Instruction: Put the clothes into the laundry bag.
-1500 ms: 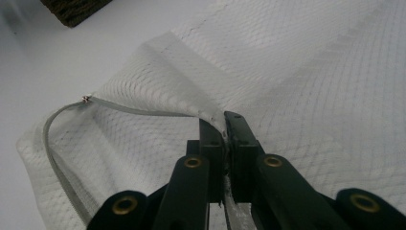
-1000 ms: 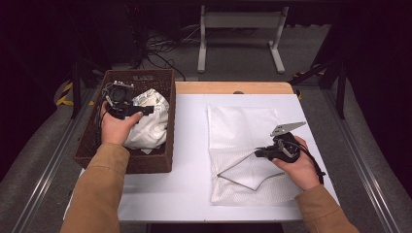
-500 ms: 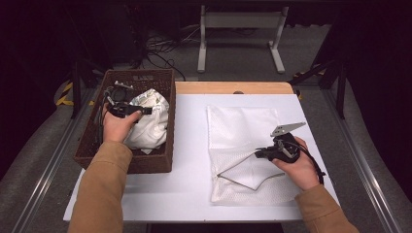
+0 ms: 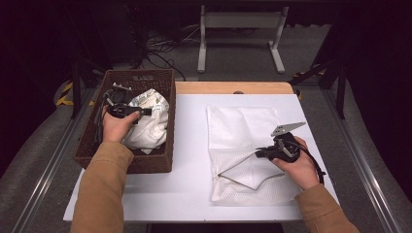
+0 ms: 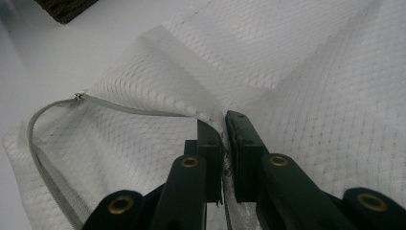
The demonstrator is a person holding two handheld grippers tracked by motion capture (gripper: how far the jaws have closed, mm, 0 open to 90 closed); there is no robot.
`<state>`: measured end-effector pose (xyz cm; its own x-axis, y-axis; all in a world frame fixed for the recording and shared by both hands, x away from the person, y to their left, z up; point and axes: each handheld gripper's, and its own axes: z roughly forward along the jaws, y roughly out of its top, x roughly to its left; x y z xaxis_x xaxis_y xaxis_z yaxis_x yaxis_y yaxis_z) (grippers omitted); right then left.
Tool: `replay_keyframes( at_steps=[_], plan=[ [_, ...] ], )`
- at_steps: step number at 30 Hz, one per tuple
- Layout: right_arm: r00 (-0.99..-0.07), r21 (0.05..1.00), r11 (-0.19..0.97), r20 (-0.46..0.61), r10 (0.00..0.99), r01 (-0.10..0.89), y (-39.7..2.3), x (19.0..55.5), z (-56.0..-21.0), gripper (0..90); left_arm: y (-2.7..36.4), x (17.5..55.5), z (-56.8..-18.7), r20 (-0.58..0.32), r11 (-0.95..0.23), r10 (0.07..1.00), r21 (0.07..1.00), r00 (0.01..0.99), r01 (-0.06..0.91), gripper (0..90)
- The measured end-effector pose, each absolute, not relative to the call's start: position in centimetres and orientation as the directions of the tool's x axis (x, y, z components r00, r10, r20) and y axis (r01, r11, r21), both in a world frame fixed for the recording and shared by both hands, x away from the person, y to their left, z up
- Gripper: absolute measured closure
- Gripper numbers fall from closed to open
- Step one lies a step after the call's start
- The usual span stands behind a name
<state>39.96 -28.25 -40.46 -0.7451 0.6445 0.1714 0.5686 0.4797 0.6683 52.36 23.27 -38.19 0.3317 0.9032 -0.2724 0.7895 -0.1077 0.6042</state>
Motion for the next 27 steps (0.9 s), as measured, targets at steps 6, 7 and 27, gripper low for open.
replay_keyframes(
  at_steps=[6, 7, 27],
  plan=[
    [-0.746, 0.669, 0.481, 0.169, 0.644, 0.566, -28.2, 39.9, -40.4, 84.9, 23.3, 52.6, -38.9, -0.282, -0.103, 0.905, 0.582, 0.319, 0.807, 4.9],
    [-0.747, 0.669, 0.481, 0.169, 0.644, 0.566, -28.2, 39.9, -40.4, 84.9, 23.3, 52.7, -39.2, -0.290, -0.100, 0.905, 0.570, 0.313, 0.816, 3.9],
    [-0.749, 0.670, 0.486, 0.163, 0.642, 0.561, -28.1, 39.8, -40.4, 83.4, 23.0, 52.8, -41.3, -0.292, -0.101, 0.912, 0.524, 0.289, 0.846, 0.1]
  ],
)
